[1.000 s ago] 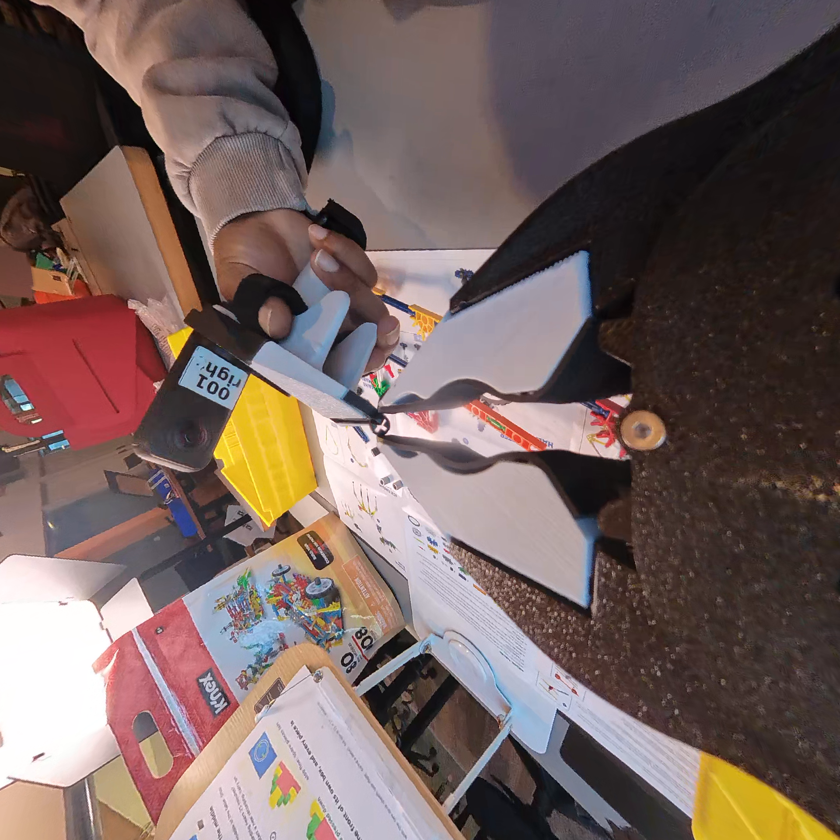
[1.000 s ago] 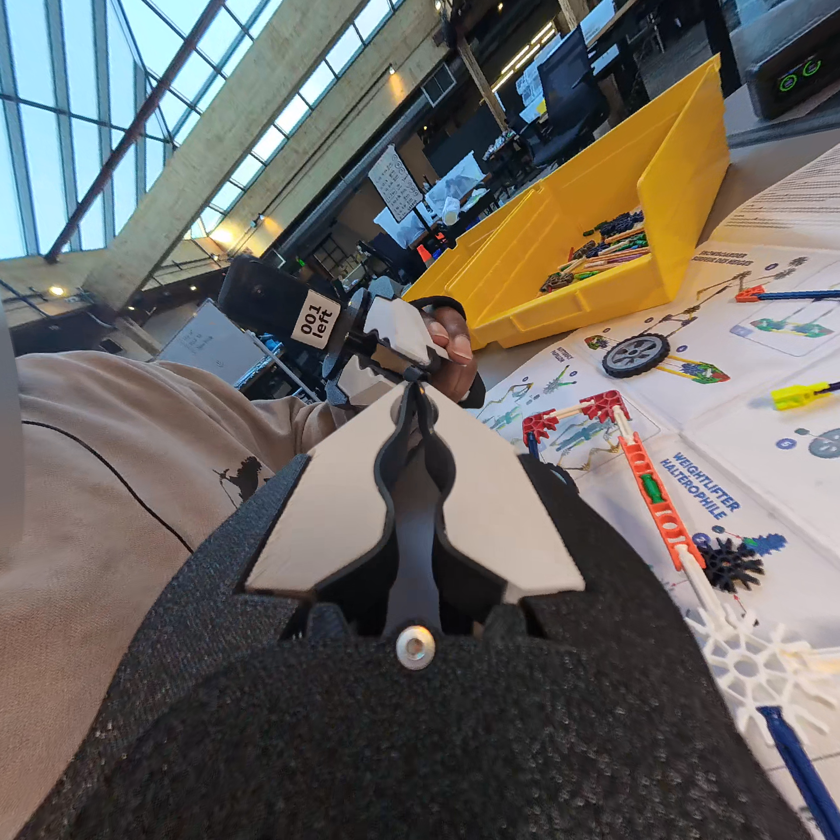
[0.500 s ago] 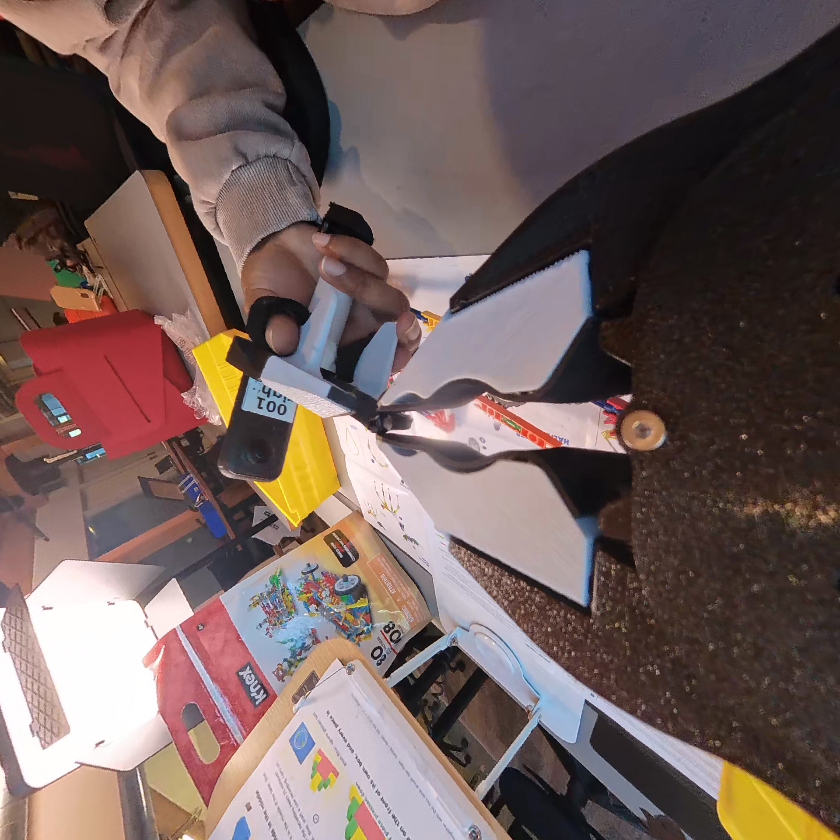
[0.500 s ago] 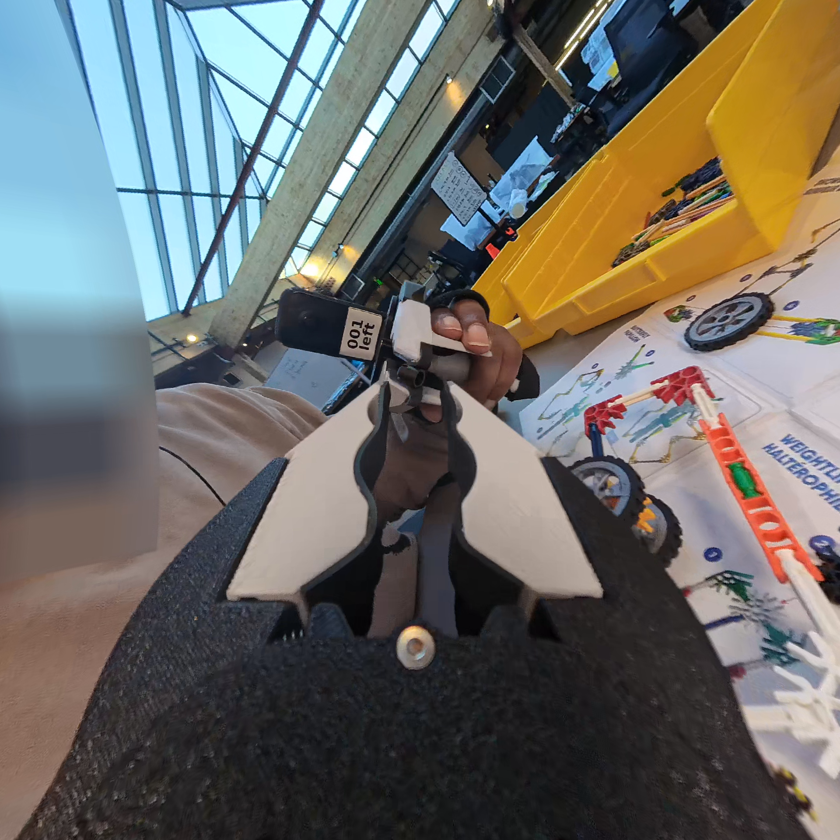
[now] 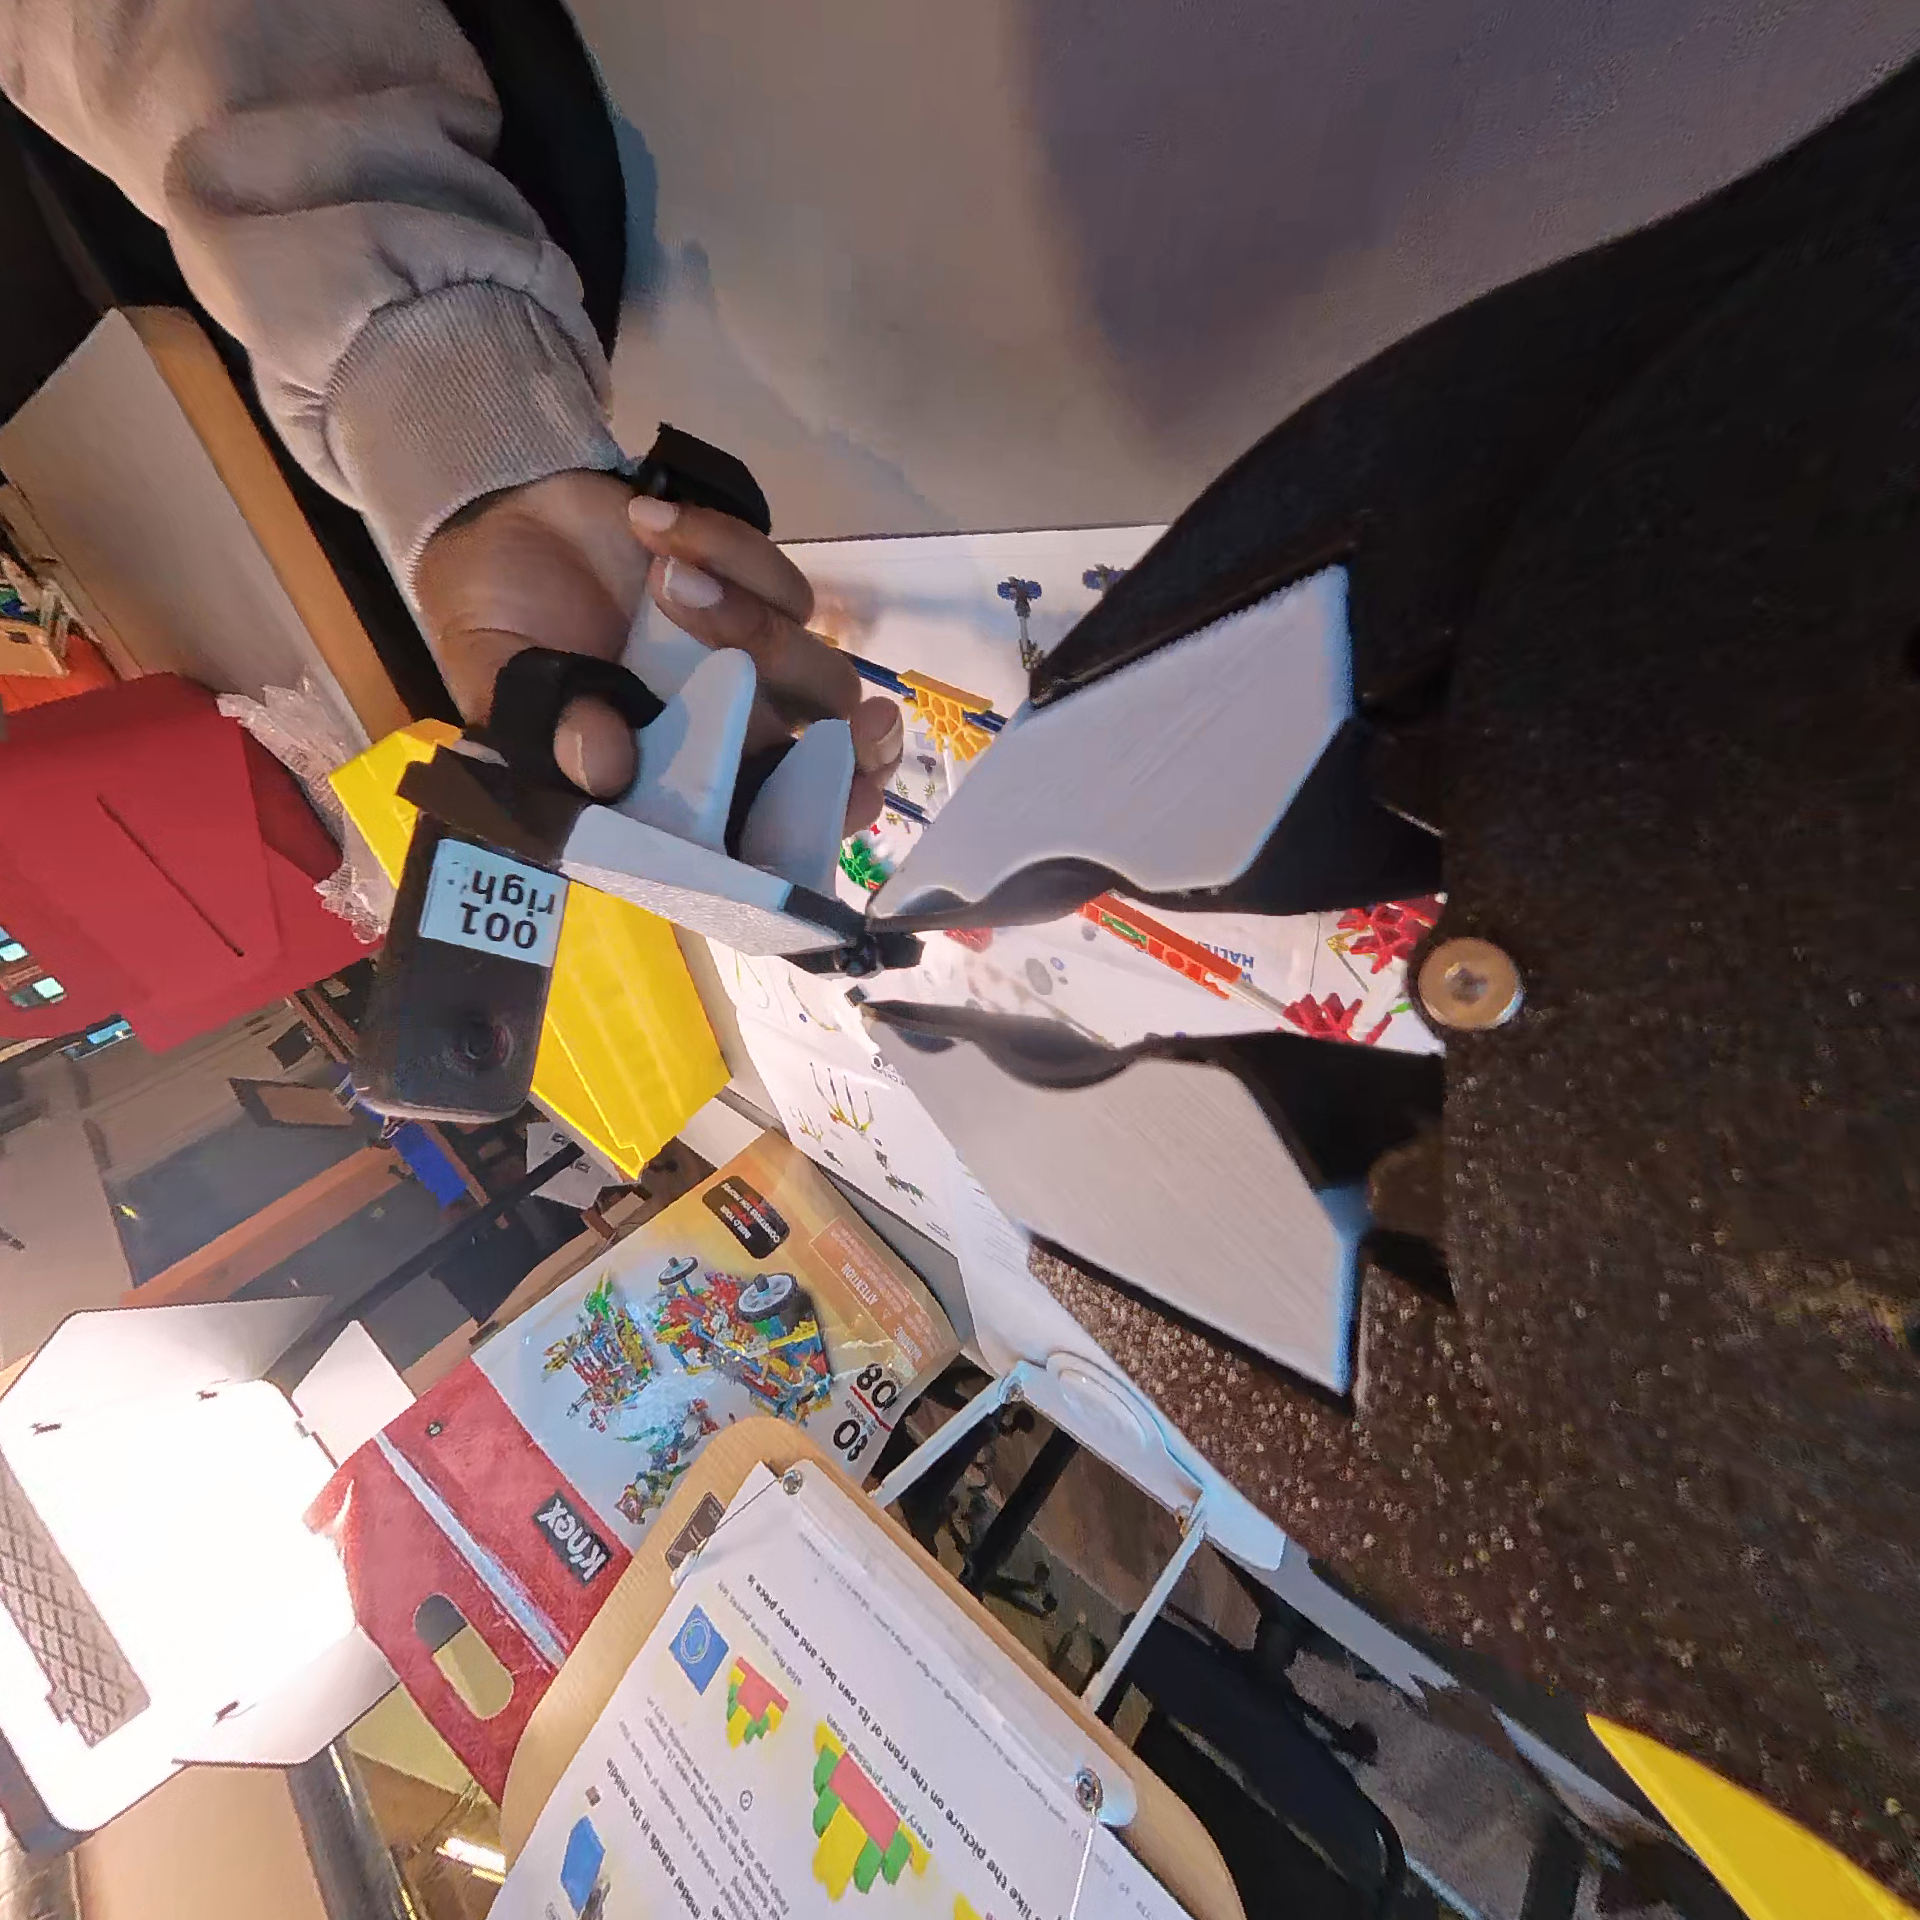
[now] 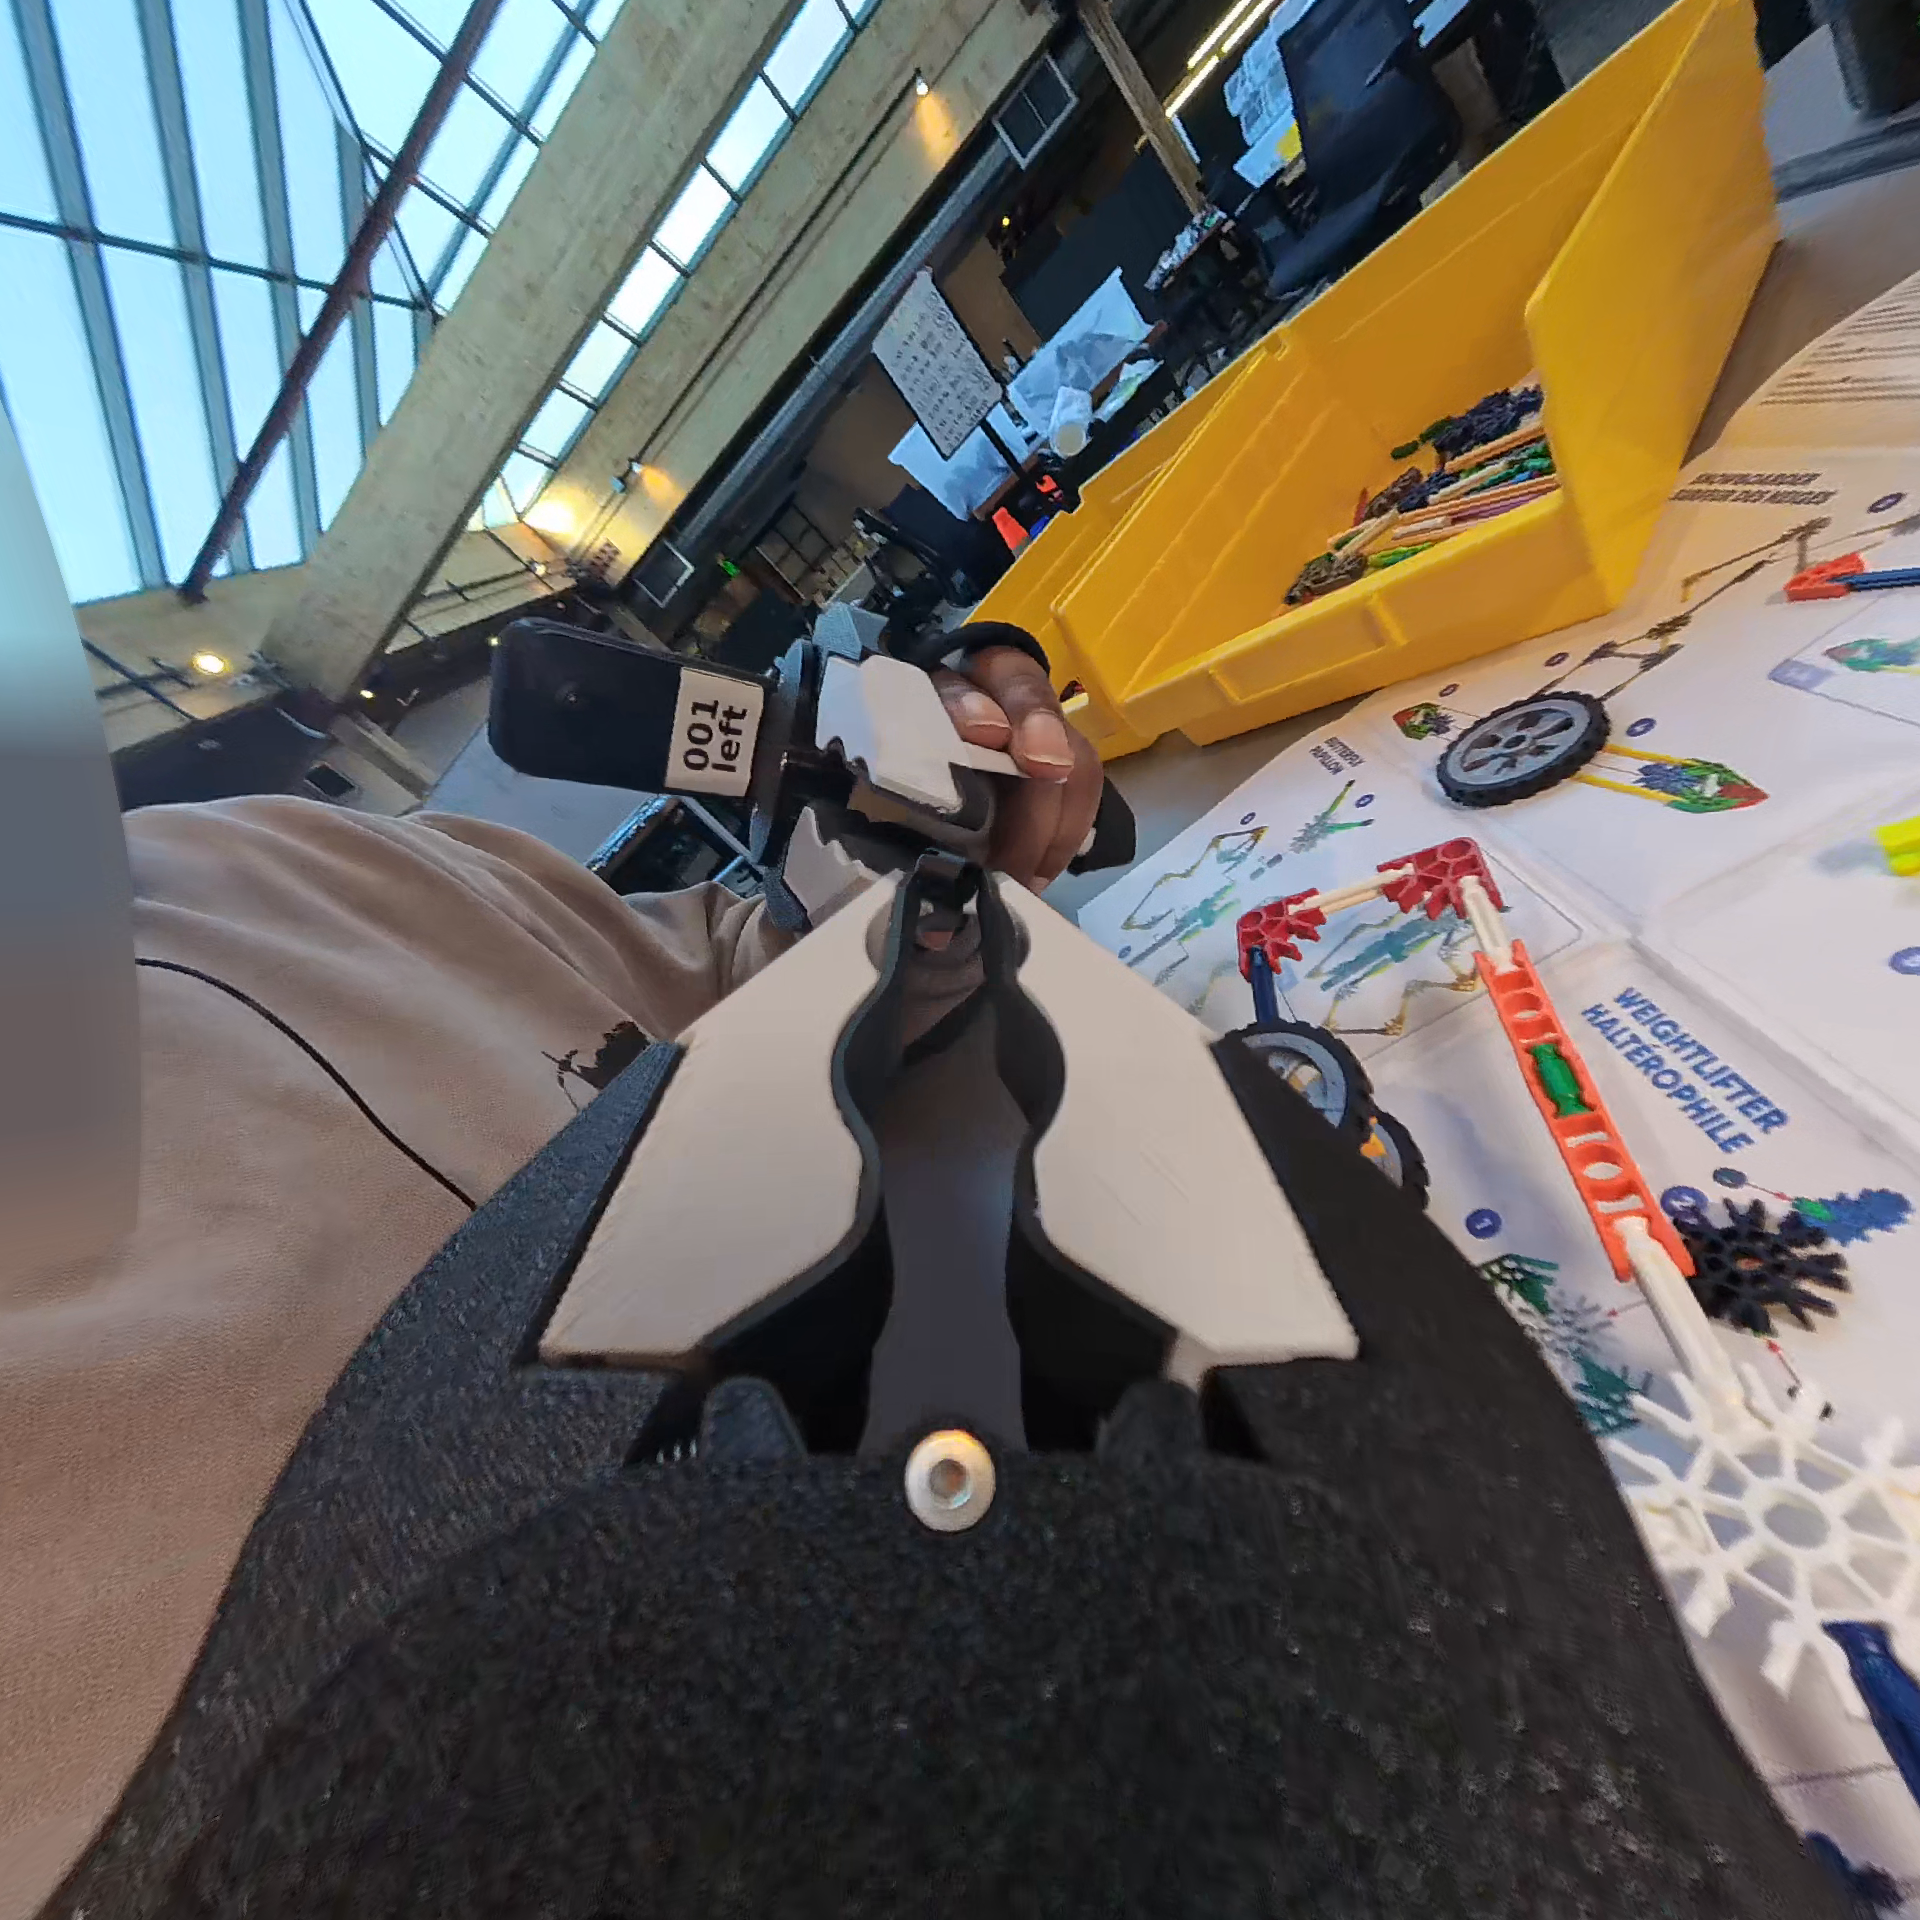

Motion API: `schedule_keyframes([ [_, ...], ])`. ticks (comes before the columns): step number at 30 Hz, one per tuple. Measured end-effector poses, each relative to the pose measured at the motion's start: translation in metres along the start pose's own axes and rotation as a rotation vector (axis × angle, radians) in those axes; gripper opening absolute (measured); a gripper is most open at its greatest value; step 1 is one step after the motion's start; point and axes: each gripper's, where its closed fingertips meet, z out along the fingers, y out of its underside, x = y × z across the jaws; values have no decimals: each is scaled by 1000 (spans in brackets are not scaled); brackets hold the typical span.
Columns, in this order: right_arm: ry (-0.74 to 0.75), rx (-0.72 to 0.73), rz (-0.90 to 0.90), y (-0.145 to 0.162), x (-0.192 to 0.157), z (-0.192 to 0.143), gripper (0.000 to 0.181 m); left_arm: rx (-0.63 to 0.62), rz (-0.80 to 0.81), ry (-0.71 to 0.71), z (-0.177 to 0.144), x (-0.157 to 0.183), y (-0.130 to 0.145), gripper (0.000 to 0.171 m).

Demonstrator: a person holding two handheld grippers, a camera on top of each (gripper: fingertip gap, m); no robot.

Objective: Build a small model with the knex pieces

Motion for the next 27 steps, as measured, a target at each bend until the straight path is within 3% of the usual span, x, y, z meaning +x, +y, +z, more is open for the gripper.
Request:
schedule_keyframes([
  [9,57,-125,129,23,17,-2,10,-161,295,8,3,15,21,9],
  [15,78,-185,147,33,24,-5,10,-217,380,39,6,24,31,7],
  [17,68,-182,135,32,22,-5,10,-206,359,35,6,24,29,7],
  [22,-73,-66,133,9,1,-6,17,-66,124,13,2,11,7,6],
  [27,-124,-17,150,3,-5,-6,11,-15,56,10,-1,7,0,6],
])
